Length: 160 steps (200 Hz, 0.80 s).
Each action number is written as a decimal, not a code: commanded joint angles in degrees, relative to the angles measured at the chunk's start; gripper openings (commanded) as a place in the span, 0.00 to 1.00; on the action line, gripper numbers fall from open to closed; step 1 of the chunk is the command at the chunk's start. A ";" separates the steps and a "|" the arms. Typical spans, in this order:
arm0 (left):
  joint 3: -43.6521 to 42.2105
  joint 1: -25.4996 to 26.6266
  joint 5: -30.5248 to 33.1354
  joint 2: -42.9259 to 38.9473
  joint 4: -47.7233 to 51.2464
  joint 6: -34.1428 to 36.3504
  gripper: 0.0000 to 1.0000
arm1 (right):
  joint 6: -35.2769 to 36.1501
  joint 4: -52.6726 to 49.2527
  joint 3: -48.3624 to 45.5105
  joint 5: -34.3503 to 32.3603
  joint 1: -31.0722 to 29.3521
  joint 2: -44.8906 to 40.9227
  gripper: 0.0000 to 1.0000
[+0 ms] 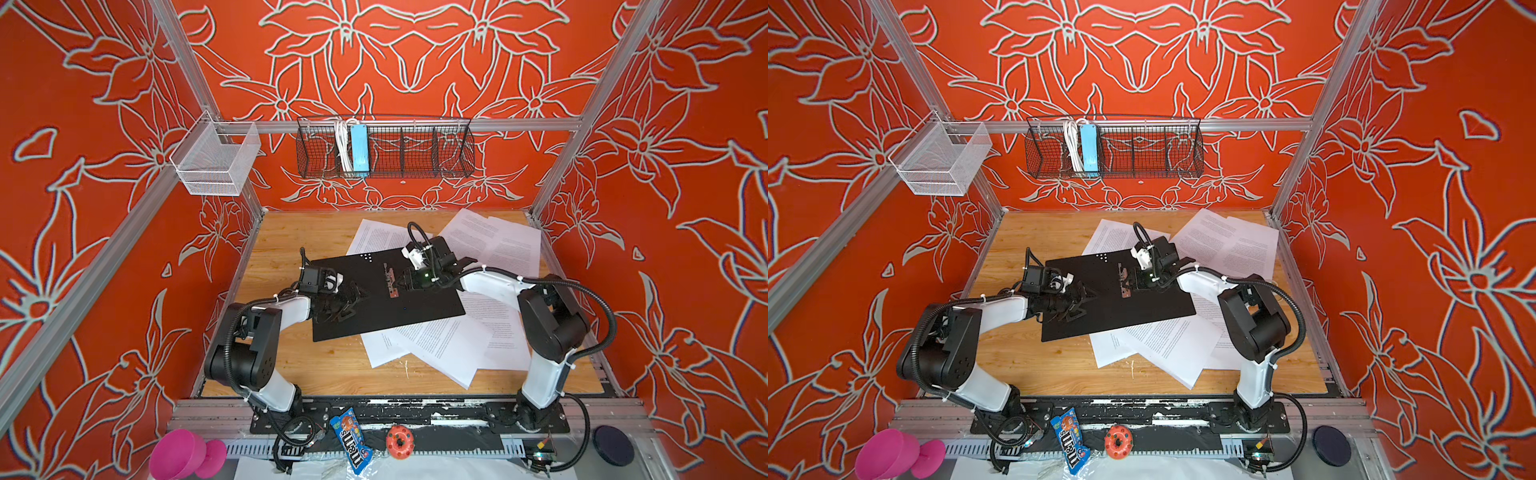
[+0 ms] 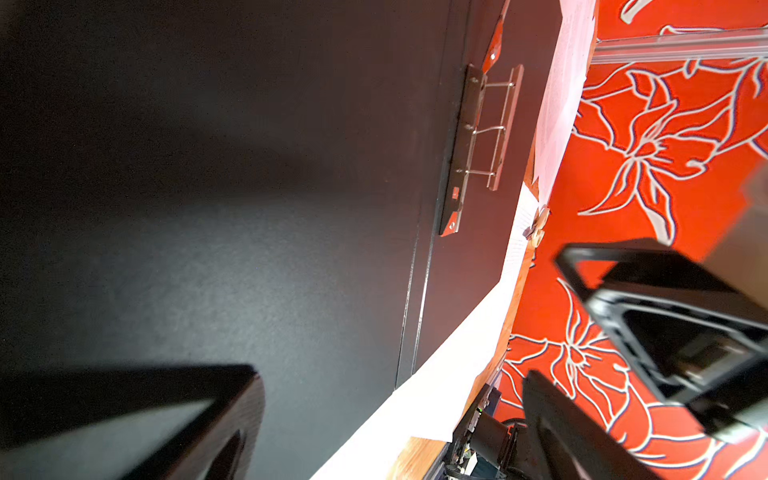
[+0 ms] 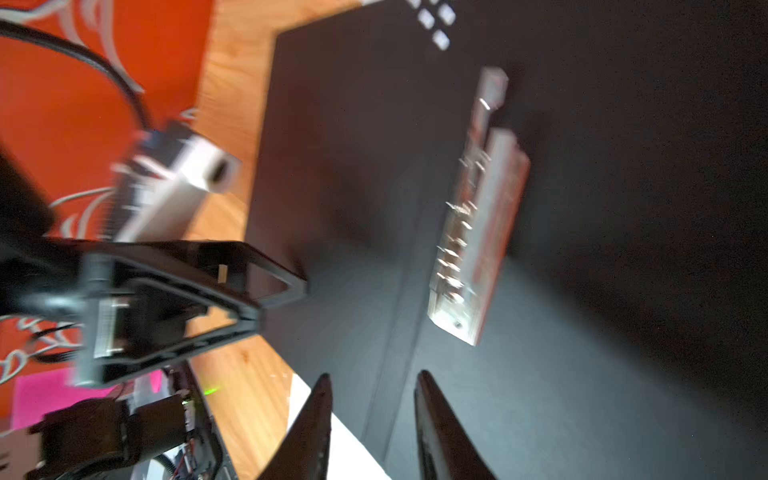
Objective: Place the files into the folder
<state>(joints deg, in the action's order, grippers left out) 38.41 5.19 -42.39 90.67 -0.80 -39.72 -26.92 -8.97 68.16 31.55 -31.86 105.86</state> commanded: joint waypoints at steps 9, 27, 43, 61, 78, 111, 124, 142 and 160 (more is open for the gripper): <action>1.23 0.21 3.91 -0.43 8.74 2.26 0.97 | 0.97 -2.54 -1.82 -5.86 0.03 -0.83 0.32; 5.11 2.45 7.94 -3.66 14.44 4.72 0.97 | 0.75 -3.20 -2.53 -7.71 0.26 -2.24 0.32; 12.06 6.59 15.16 -4.41 24.20 9.25 0.97 | 0.42 -3.83 -4.03 -10.95 0.26 -4.19 0.35; 19.82 12.17 24.23 -2.83 32.35 12.30 0.97 | 0.16 -4.05 -6.41 -14.34 0.94 -7.02 0.44; 26.43 15.77 27.35 0.96 35.27 12.78 0.97 | -0.24 -4.18 -9.01 -16.62 1.94 -10.09 0.70; 38.38 21.23 34.68 10.05 39.48 10.26 0.99 | 0.18 -5.49 -14.11 -22.00 3.92 -17.89 0.97; 43.15 23.31 37.40 13.50 41.20 9.39 0.97 | 0.61 -5.98 -16.14 -23.14 4.80 -21.10 0.98; 48.65 24.62 38.39 18.53 42.90 7.21 0.82 | 0.89 -6.55 -18.88 -23.46 6.03 -25.07 0.98; 53.66 25.72 39.57 23.11 44.70 5.88 0.73 | 0.64 -5.87 -21.77 -23.12 6.97 -28.67 0.98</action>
<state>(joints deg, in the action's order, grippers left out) 86.56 29.54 -7.68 109.45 37.71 -31.46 -26.55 -13.69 49.76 10.66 -25.98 81.10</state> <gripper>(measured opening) 0.769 0.982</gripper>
